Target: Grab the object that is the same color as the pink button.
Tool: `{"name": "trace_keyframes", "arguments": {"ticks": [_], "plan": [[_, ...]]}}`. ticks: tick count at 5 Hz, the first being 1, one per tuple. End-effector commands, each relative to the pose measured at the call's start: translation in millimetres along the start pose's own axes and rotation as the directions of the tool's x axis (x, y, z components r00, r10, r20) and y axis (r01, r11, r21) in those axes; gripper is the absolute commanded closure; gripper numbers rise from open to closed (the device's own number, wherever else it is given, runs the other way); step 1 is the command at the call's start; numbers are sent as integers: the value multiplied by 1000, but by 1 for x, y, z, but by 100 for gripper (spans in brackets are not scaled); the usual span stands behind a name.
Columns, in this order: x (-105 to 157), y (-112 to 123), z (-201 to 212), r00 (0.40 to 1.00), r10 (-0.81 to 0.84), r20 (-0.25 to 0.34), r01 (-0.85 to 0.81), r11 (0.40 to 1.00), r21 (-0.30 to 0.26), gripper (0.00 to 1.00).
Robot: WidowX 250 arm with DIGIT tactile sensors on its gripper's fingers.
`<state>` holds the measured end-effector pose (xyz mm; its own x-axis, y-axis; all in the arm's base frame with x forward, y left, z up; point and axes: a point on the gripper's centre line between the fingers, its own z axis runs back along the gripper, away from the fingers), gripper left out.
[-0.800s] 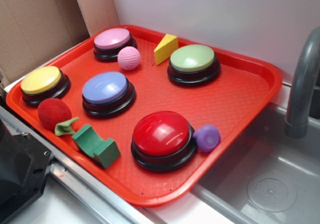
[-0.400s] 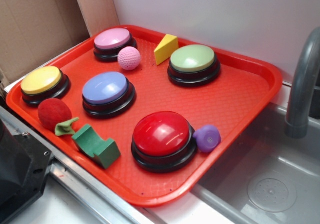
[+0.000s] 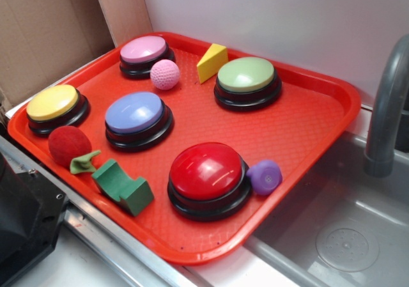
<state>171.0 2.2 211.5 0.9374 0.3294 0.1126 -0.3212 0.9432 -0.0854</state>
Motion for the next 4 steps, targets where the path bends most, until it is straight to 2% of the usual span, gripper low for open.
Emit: {"name": "trace_keyframes", "arguments": {"ticks": [1, 2, 3, 4], "plan": [[56, 15, -50, 945, 292, 150, -298, 954, 21, 0], [74, 22, -75, 908, 389, 158, -396, 918, 12, 0], [86, 24, -98, 878, 438, 191, -449, 893, 15, 0], [95, 25, -115, 862, 469, 191, -483, 875, 32, 0]]}}
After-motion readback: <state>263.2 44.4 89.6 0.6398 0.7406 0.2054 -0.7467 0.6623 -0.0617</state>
